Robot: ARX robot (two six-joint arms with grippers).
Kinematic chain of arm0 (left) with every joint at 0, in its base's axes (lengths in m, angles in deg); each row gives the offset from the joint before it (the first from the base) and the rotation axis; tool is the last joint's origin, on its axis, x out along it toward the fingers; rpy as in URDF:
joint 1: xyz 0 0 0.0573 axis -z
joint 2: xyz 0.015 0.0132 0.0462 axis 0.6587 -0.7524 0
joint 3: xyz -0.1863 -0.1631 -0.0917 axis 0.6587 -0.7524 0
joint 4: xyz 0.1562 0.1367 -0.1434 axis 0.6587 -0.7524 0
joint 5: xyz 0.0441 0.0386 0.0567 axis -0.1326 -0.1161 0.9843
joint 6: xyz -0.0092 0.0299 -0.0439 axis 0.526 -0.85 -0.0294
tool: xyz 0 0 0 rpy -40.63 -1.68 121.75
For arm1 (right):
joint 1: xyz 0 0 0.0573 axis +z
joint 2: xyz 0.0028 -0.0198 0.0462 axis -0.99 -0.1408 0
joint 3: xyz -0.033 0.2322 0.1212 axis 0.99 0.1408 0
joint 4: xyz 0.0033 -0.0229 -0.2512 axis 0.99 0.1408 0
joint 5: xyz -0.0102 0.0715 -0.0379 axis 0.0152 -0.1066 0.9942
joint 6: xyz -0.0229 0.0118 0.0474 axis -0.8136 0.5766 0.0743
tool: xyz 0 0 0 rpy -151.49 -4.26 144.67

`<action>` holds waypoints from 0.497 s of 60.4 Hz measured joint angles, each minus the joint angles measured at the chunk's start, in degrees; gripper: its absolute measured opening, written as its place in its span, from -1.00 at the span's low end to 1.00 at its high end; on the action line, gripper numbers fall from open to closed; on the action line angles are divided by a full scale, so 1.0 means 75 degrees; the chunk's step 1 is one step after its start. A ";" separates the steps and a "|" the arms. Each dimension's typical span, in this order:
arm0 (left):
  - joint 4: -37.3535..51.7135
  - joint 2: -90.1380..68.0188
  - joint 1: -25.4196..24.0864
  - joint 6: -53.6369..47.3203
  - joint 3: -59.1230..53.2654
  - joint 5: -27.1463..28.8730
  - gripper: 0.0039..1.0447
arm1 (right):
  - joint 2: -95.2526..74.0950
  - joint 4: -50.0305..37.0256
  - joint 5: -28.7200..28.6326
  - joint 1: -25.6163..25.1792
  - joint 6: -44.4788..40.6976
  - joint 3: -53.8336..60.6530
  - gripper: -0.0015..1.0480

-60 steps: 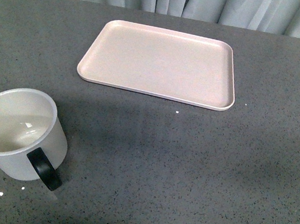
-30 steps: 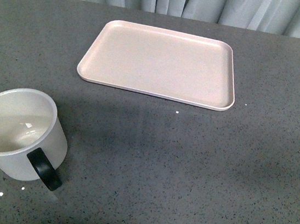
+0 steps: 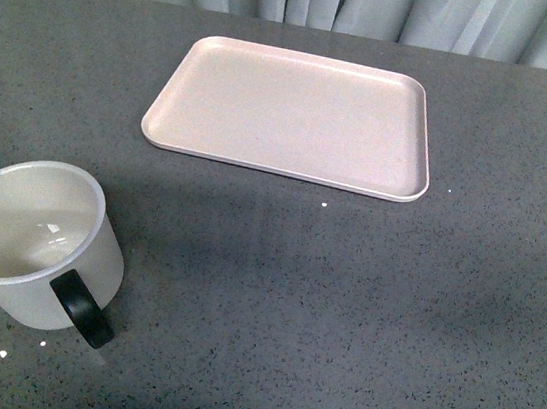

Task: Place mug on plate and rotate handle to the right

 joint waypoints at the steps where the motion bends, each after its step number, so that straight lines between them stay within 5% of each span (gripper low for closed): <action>1: 0.0020 -0.0076 0.0029 0.0044 0.0032 0.0003 0.83 | 0.0000 0.0000 0.0000 0.0000 0.0000 0.0000 0.82; 30: 0.0224 -0.2063 0.1492 0.1848 0.0903 0.0985 0.83 | 0.0000 0.0000 0.0000 0.0000 0.0000 0.0000 0.82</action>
